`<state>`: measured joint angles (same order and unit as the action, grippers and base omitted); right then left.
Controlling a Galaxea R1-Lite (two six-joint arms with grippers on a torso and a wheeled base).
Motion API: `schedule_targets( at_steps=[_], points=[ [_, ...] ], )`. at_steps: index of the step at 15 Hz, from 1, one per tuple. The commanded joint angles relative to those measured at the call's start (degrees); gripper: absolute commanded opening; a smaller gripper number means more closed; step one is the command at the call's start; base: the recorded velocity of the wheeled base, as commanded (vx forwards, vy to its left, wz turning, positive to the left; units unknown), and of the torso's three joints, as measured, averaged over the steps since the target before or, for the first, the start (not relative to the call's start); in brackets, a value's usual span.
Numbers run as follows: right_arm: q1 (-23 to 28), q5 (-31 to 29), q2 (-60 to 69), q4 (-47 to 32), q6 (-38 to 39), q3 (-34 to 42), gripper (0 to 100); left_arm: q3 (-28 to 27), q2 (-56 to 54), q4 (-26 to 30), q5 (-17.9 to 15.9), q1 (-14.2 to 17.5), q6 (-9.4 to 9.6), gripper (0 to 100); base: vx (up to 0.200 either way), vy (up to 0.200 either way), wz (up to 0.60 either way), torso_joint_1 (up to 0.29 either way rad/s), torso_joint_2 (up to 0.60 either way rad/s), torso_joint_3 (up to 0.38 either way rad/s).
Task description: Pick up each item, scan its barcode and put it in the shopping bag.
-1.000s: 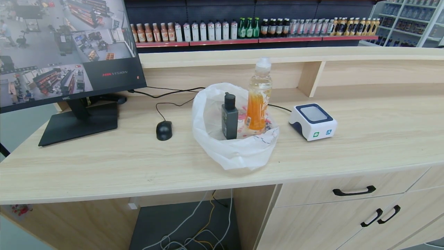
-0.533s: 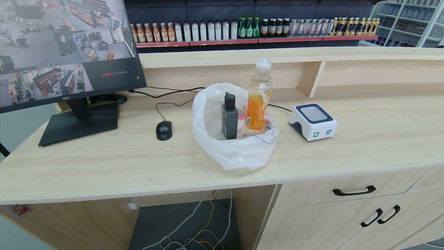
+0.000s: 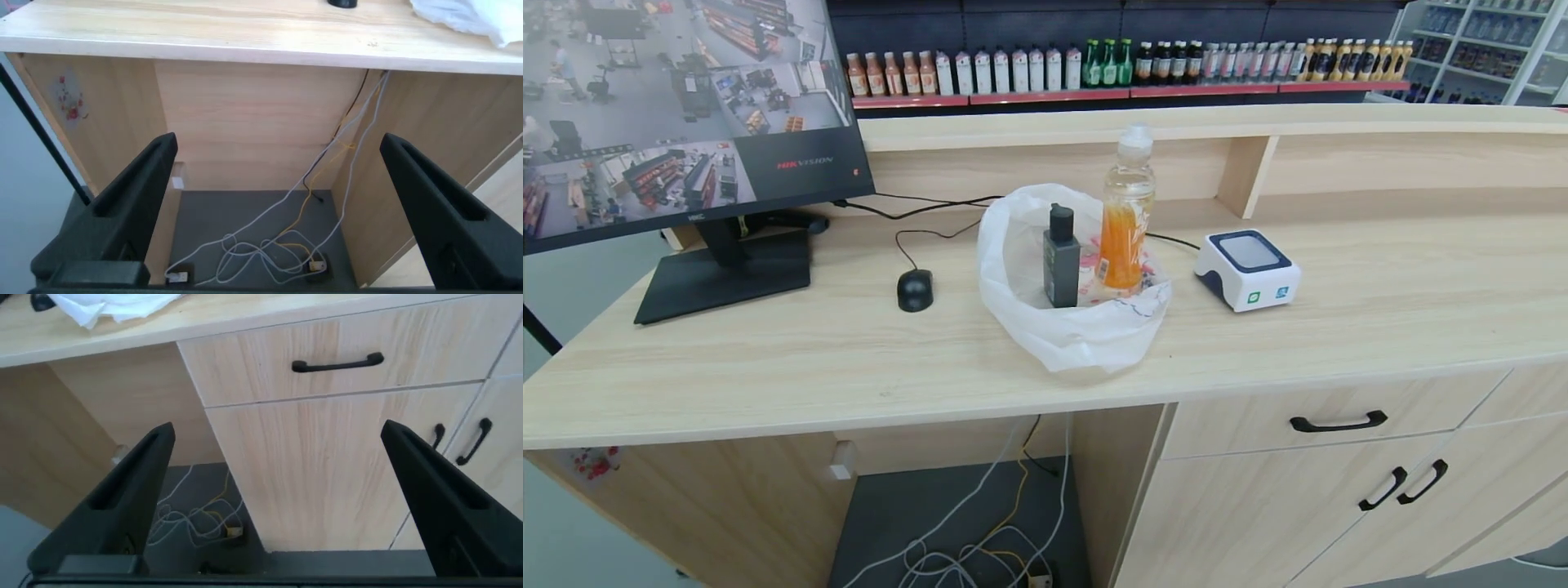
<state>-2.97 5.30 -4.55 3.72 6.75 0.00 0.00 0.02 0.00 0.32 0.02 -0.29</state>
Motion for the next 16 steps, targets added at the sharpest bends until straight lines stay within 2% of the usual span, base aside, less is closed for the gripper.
schedule_targets(
  at_steps=[1,4,8,10,12,16],
  points=[
    [-0.01,2.52,-0.29,0.15,-0.69,0.0,100,0.0,-0.02,0.09,0.03,0.06,-0.06,100,0.0,0.0,0.0,0.0,0.0,0.0],
    [-0.01,1.99,-0.29,-0.2,-4.03,0.0,100,0.0,-0.02,0.0,0.03,0.06,-0.23,100,0.0,-0.2,0.0,-0.003,0.0,0.005],
    [-0.01,-2.84,-0.29,-0.64,-8.34,0.0,100,0.0,-0.02,0.0,0.03,0.06,-0.32,100,0.0,-0.2,0.0,0.011,0.01,0.002],
    [-0.01,-6.01,-0.29,-1.43,-8.34,0.0,100,0.0,-0.02,0.0,0.03,0.06,-0.59,100,0.0,-0.2,0.0,0.0,0.0,0.002],
    [-0.01,-6.18,-0.29,-3.98,-8.07,-0.09,100,0.0,-0.02,0.0,0.03,0.06,-0.59,100,0.0,-0.2,0.0,0.002,0.0,0.007],
    [-0.28,-6.09,-0.37,-3.72,-5.87,0.0,100,0.0,-0.02,0.0,0.03,0.06,-0.59,100,0.0,-0.2,0.0,0.004,0.0,0.001]
  ],
)
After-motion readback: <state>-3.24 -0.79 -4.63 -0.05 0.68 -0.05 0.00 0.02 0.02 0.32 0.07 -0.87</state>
